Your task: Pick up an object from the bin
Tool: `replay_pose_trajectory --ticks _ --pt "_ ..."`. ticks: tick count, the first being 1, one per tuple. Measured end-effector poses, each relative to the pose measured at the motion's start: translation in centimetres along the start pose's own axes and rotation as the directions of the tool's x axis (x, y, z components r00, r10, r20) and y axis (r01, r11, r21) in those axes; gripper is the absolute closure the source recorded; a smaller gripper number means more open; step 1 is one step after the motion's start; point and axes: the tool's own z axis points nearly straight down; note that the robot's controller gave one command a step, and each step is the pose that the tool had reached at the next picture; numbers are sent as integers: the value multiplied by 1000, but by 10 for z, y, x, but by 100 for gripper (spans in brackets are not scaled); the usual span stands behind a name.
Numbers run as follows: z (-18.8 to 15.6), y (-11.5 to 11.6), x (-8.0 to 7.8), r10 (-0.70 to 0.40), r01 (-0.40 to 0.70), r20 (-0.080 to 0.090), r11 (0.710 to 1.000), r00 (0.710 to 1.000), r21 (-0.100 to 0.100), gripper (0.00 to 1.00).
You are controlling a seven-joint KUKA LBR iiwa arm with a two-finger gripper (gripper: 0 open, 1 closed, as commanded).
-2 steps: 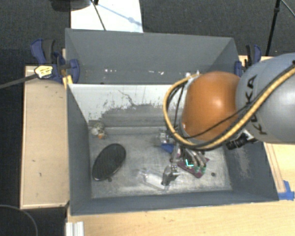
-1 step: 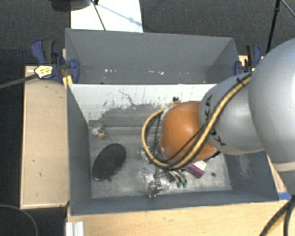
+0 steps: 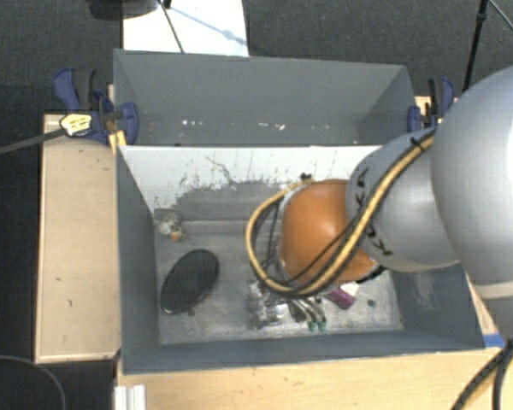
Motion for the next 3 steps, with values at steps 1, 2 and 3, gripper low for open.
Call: replay_pose_trajectory --ticks 1,2,3 --pt "-2 0 -5 5 -5 22 1000 1000 -1 0" --pt "-14 -86 -7 62 -62 8 998 998 5 0" --pt "-13 -80 -7 58 -58 6 998 998 0 100"
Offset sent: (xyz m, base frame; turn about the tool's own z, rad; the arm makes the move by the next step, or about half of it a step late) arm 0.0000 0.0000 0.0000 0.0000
